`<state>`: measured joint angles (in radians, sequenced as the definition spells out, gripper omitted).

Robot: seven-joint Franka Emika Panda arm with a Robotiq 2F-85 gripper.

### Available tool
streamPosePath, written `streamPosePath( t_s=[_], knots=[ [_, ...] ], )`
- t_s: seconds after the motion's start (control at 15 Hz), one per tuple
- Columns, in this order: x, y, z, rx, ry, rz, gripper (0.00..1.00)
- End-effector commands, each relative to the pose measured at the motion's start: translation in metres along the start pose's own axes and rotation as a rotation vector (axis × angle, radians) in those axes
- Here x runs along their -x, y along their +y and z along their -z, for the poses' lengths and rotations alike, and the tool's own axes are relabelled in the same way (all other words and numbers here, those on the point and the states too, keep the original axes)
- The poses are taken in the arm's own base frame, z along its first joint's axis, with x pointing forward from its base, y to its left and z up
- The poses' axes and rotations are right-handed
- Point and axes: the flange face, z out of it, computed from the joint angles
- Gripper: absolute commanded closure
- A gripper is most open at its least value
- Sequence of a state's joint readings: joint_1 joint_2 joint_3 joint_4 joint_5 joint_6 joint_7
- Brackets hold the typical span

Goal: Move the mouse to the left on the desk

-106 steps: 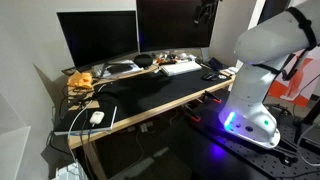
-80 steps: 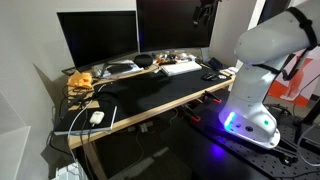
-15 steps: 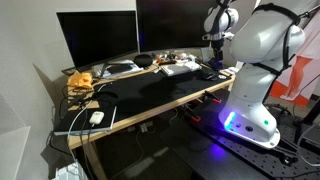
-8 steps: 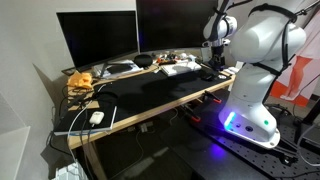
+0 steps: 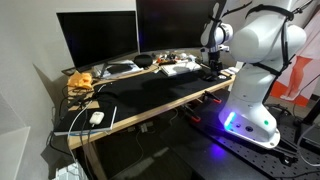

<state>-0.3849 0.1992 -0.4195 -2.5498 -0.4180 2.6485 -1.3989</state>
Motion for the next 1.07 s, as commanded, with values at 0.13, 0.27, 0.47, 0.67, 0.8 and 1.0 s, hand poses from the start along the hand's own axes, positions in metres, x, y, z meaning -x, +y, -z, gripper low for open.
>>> streamPosePath(
  t_s=[0.13,0.27,0.47,0.67,0.8,1.0],
  knots=[
    [-0.029,0.01,0.008,0.057,-0.001,0.055,0.0],
    [-0.033,0.01,0.006,0.047,-0.003,0.063,0.0],
    [-0.027,0.005,0.004,0.032,0.011,0.062,0.0],
    [-0.027,0.003,0.004,0.026,0.009,0.059,0.0],
    [-0.03,0.003,0.002,0.027,0.0,0.06,0.0],
    [-0.034,0.003,-0.003,0.015,-0.01,0.058,0.0]
  ],
)
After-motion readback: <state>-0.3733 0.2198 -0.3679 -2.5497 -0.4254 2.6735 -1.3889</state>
